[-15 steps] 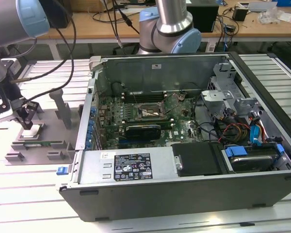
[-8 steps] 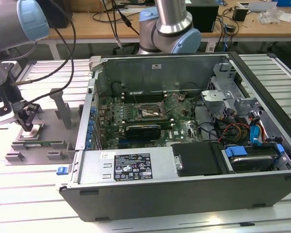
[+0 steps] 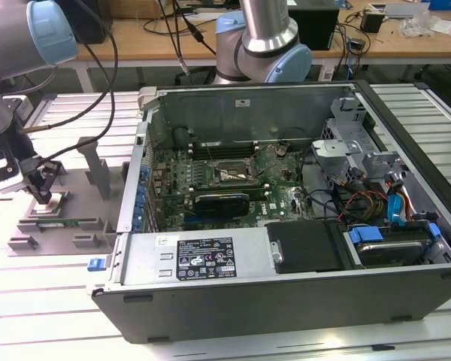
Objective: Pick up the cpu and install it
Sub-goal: 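Pick up the cpu and move it towards the insertion slot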
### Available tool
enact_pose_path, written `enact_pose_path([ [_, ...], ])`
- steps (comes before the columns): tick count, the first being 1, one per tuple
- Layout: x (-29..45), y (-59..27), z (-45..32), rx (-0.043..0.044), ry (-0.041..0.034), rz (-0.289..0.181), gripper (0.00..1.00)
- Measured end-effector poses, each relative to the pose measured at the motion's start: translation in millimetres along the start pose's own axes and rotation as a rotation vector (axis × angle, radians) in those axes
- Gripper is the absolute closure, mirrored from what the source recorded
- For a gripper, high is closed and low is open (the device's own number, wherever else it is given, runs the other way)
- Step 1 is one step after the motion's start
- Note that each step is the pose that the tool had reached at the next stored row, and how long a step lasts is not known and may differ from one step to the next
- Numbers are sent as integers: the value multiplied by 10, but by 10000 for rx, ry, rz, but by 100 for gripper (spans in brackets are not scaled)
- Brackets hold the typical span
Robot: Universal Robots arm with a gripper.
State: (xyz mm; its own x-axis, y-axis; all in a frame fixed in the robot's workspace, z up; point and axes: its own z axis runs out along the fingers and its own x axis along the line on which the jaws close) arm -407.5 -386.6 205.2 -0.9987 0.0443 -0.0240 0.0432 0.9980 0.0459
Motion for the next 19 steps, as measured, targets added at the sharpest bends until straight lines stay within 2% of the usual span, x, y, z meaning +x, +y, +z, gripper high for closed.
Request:
enact_pose_path([
  [1,0,0,0,0,0,0,83],
  [2,0,0,0,0,0,-1,76],
  [3,0,0,0,0,0,-1,76],
  [7,0,0,0,0,0,-3,52],
  [10,0,0,0,0,0,-4,46],
  [12,0,0,0,0,0,-5,34],
  [13,0,0,0,0,0,-5,34],
  [16,8,-3,53,-5,-117,-12,34],
  [19,11,-5,100,-7,-137,-14,34],
])
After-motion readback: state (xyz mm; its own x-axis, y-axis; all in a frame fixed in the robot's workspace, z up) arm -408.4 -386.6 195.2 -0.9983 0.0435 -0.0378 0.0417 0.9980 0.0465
